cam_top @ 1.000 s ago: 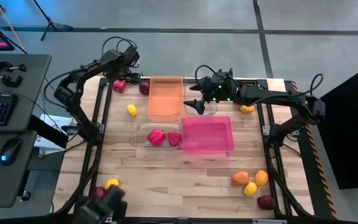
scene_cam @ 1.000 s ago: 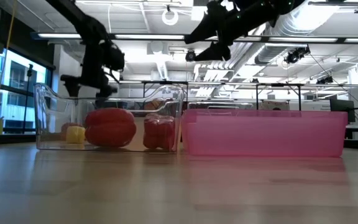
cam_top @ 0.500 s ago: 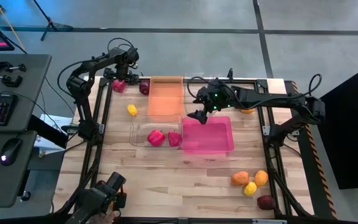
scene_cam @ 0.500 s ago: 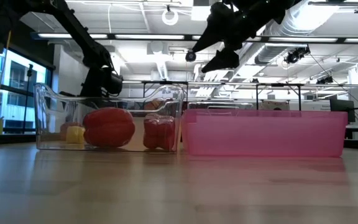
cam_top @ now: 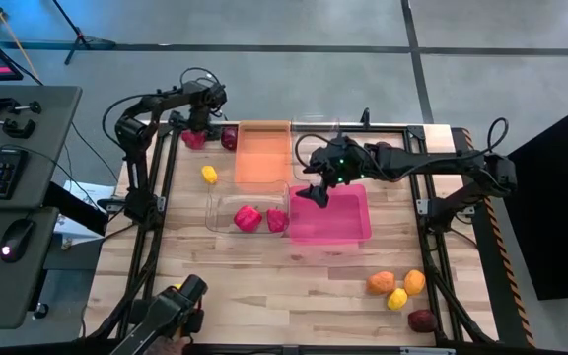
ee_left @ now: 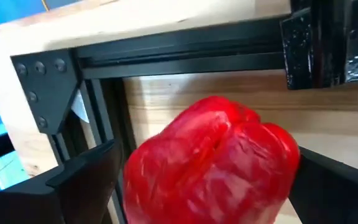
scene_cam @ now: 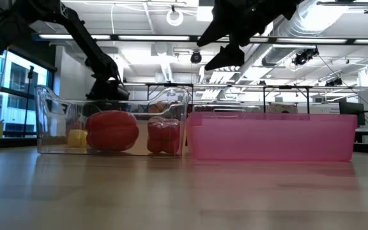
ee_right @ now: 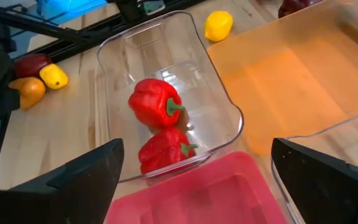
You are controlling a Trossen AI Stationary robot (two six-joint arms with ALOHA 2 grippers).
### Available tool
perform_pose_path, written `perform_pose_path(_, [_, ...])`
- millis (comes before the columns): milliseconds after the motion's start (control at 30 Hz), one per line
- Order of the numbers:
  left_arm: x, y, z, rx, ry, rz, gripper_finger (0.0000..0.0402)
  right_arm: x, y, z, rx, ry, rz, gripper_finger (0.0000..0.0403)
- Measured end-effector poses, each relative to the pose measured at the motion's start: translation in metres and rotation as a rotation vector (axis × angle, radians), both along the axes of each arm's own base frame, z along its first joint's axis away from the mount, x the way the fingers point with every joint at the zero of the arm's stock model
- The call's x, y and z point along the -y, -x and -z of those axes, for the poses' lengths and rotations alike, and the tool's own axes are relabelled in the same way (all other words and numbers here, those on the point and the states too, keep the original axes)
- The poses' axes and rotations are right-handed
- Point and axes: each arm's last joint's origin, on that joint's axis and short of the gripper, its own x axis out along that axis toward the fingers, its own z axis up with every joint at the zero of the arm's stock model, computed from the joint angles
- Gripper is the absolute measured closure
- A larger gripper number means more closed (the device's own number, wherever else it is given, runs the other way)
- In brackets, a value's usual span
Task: Sort produce into baskets
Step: Put the red bell pepper into the left transparent bin
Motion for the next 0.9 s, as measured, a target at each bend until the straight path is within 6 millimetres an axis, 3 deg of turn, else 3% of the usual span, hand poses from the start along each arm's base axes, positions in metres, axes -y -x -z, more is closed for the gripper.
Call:
perform_pose_path(267, [0.004,0.0,-0.001,-0.016,0.039,0.032,0.002,-0.001,0.0,0.0,-0.003,0.009,0.045,0.0004])
perform_pose_path(500, [0.008,0.001,-0.008,-0.023,0.067,0.037,0.0127,-0.002,0.0,-0.001,0.002,0.038,-0.01,0.0004])
perform_pose_path(667, [0.014,0.004,-0.045,0.034,-0.042,0.062,0.0135,-0.003,0.002,-0.012,0.074,0.099,-0.053,0.0004])
perform_pose_path(900, [0.052,0.006,-0.134,0.227,-0.337,0.096,0.0135,-0.002,0.014,-0.033,0.156,0.221,-0.107,0.0004])
